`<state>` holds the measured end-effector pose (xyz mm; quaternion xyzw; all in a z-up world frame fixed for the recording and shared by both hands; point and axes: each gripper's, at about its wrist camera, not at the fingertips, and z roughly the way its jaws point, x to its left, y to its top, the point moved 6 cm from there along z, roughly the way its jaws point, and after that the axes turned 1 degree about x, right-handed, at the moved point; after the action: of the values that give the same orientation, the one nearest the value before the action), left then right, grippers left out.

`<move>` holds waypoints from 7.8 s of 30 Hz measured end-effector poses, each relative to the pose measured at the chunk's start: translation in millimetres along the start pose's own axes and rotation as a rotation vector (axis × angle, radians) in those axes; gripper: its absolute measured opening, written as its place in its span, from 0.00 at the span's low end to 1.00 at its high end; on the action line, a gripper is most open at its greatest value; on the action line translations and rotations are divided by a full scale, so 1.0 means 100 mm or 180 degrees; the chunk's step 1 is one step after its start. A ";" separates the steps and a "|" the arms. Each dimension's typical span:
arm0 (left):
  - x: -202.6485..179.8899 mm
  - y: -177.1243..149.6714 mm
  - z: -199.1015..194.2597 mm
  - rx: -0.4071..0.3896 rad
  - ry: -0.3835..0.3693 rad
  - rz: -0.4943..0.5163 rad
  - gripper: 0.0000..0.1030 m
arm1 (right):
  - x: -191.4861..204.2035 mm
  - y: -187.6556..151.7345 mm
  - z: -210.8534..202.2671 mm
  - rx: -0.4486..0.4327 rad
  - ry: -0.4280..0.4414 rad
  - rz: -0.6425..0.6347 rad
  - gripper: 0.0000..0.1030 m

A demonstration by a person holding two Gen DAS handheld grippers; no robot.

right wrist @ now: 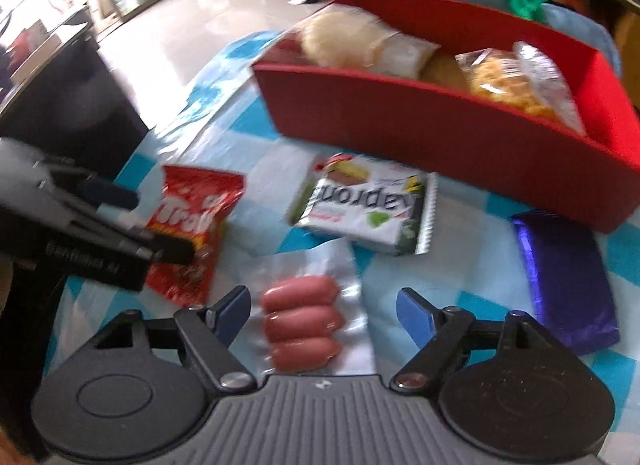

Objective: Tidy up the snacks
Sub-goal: 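Move left tool to the red Trolli bag while right tool grasps the sausage pack, then grasp the red Trolli bag with left tool while right tool holds the sausages, then lift and carry the Trolli bag and sausage pack with both tools over the box, then lower the Trolli bag and sausages into the box and open both tools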

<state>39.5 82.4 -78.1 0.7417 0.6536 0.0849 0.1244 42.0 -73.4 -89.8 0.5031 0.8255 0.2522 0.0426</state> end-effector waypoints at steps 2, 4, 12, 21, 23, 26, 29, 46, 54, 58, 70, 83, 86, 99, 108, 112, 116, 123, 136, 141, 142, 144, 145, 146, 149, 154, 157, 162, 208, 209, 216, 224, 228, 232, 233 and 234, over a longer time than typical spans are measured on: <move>0.00 -0.01 0.01 0.0013 -0.0013 0.0013 0.83 | 0.06 -0.01 0.03 0.0012 0.0040 -0.0117 0.83; -0.01 -0.02 0.01 0.0017 -0.0007 0.0026 0.83 | 0.09 -0.01 0.07 0.0004 -0.0043 -0.0223 0.85; 0.01 -0.03 0.01 0.0045 -0.0018 0.0027 0.84 | 0.22 -0.09 0.14 0.0040 -0.0334 -0.0607 0.90; -0.04 -0.03 -0.02 0.0029 -0.0055 0.0083 0.84 | -0.01 -0.12 -0.11 0.0013 -0.0549 -0.0266 0.65; -0.07 -0.03 -0.02 0.0024 -0.0064 0.0115 0.86 | -0.05 -0.13 -0.21 -0.0033 -0.0558 -0.0167 0.65; -0.10 -0.03 0.04 0.0048 -0.0055 0.0100 0.88 | -0.08 -0.11 -0.36 -0.0143 -0.0569 -0.0075 0.65; -0.13 -0.04 0.13 0.0136 -0.0098 0.0019 0.88 | -0.12 -0.08 -0.45 -0.0241 -0.0556 0.0007 0.65; -0.27 -0.13 0.04 -0.0011 0.0094 -0.0057 0.59 | -0.17 0.00 -0.61 -0.0407 -0.0464 0.0127 0.65; -0.32 -0.21 0.04 -0.0037 0.0134 0.0079 0.64 | -0.19 -0.06 -0.54 -0.0317 -0.0501 0.0143 0.65; -0.34 -0.24 0.08 -0.0078 0.0290 0.0201 0.87 | -0.19 -0.08 -0.48 -0.0257 -0.0484 0.0155 0.65; -0.34 -0.32 0.03 -0.0070 0.0017 0.0061 0.62 | -0.19 -0.04 -0.50 -0.0284 -0.0443 0.0188 0.65; -0.44 -0.24 -0.09 -0.0240 0.0077 0.0211 0.57 | -0.22 -0.08 -0.50 -0.0264 -0.0499 0.0186 0.65; -0.44 -0.27 -0.01 -0.0164 0.0071 0.0268 0.60 | -0.23 -0.09 -0.49 -0.0251 -0.0499 0.0189 0.65; -0.32 -0.24 0.14 -0.0054 -0.0008 0.0054 0.81 | -0.22 -0.08 -0.46 -0.0221 -0.0482 0.0194 0.65; -0.46 -0.28 0.01 -0.0168 0.0087 0.0244 0.55 | -0.24 -0.06 -0.54 -0.0305 -0.0508 0.0202 0.65; -0.48 -0.29 -0.05 -0.0268 0.0097 0.0299 0.55 | -0.25 -0.04 -0.56 -0.0351 -0.0531 0.0200 0.65; -0.49 -0.28 -0.11 -0.0335 0.0056 0.0303 0.55 | -0.26 0.00 -0.60 -0.0416 -0.0557 0.0197 0.65; -0.50 -0.21 -0.20 -0.0425 0.0016 0.0295 0.55 | -0.28 0.03 -0.62 -0.0463 -0.0591 0.0200 0.65; -0.54 -0.08 -0.34 -0.0599 -0.0008 0.0300 0.55 | -0.37 0.11 -0.73 -0.0568 -0.0626 0.0285 0.65; -0.57 0.01 -0.40 -0.0674 -0.0027 0.0304 0.55 | -0.42 0.18 -0.79 -0.0639 -0.0640 0.0332 0.65; -0.57 0.03 -0.41 -0.0692 -0.0029 0.0302 0.55 | -0.43 0.20 -0.80 -0.0658 -0.0644 0.0347 0.65; -0.58 0.08 -0.43 -0.0730 -0.0025 0.0300 0.55 | -0.45 0.23 -0.83 -0.0687 -0.0648 0.0366 0.65; -0.58 0.10 -0.44 -0.0746 -0.0021 0.0299 0.55 | -0.46 0.25 -0.84 -0.0701 -0.0649 0.0376 0.65; -0.57 0.13 -0.45 -0.0762 -0.0016 0.0296 0.55 | -0.47 0.26 -0.85 -0.0711 -0.0649 0.0383 0.65; -0.56 0.20 -0.47 -0.0799 -0.0003 0.0285 0.55 | -0.49 0.30 -0.85 -0.0732 -0.0657 0.0393 0.65; -0.56 0.32 -0.53 -0.0887 0.0008 0.0269 0.55 | -0.52 0.39 -0.88 -0.0791 -0.0674 0.0402 0.65; -0.57 0.40 -0.57 -0.0951 0.0023 0.0276 0.55 | -0.53 0.47 -0.90 -0.0836 -0.0676 0.0410 0.65; -0.58 0.56 -0.59 -0.1022 0.0050 0.0264 0.55 | -0.57 0.61 -0.93 -0.0917 -0.0691 0.0423 0.65; -0.69 1.62 0.00 -0.1073 0.0181 0.0113 0.59 | -1.49 1.38 -0.24 -0.0981 -0.0808 0.0721 0.65; -0.69 1.62 0.00 -0.1066 0.0175 0.0112 0.60 | -1.49 1.38 -0.23 -0.0978 -0.0814 0.0724 0.66; -0.69 1.63 0.02 -0.1052 0.0186 0.0097 0.69 | -1.53 1.39 -0.23 -0.0999 -0.0806 0.0765 0.66; -0.67 1.66 -0.04 -0.1116 0.0178 0.0053 0.78 | -1.57 1.41 -0.33 -0.1119 -0.0799 0.0829 0.69; -0.67 1.67 -0.07 -0.1145 0.0185 0.0045 0.80 | -1.58 1.41 -0.37 -0.1143 -0.0799 0.0844 0.69; -0.67 1.67 -0.12 -0.1180 0.0170 0.0026 0.83 | -1.57 1.41 -0.41 -0.1163 -0.0793 0.0858 0.69; -0.67 1.67 -0.14 -0.1189 0.0168 0.0024 0.84 | -1.57 1.41 -0.43 -0.1170 -0.0790 0.0859 0.69; -0.66 1.67 -0.15 -0.1199 0.0172 0.0016 0.84 | -1.56 1.41 -0.44 -0.1178 -0.0790 0.0859 0.69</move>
<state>185.1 -1.3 -11.7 0.7044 0.6274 0.2259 0.2432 218.4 -171.4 -15.5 0.6194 0.6792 0.3387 0.2009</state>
